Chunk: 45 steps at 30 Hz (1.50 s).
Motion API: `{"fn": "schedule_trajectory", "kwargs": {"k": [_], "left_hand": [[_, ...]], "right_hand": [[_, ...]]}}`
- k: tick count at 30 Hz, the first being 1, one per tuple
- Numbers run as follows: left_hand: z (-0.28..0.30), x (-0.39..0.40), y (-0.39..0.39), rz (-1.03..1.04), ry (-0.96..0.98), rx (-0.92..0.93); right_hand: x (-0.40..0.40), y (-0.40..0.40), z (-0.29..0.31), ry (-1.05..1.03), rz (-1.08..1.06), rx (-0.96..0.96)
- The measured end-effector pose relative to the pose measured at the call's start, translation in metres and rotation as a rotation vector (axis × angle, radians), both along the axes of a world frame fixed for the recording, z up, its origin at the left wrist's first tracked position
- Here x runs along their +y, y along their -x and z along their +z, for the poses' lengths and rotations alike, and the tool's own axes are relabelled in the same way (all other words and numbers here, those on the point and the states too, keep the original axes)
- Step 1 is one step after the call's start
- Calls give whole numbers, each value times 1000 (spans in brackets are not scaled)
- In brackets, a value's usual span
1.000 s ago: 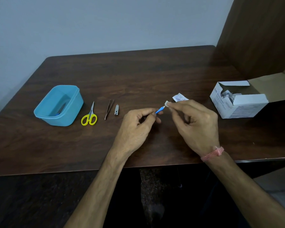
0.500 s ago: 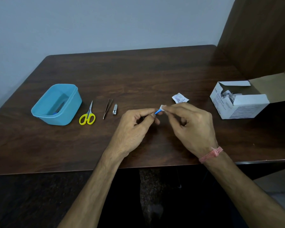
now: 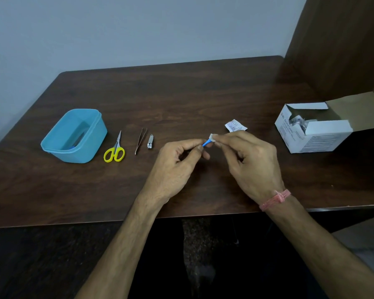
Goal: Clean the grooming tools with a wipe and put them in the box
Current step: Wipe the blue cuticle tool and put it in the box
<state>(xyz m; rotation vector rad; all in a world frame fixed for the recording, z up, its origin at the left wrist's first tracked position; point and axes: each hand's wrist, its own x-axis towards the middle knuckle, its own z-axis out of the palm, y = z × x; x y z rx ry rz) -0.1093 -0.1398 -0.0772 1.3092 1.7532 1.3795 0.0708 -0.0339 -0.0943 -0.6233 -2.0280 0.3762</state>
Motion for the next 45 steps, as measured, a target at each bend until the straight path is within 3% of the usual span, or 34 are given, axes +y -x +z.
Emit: {"fn": "schedule_trajectory", "kwargs": {"k": [45], "left_hand": [[10, -3, -6, -2, 36, 85]], "right_hand": [[2, -4, 0, 15, 1, -6]]}}
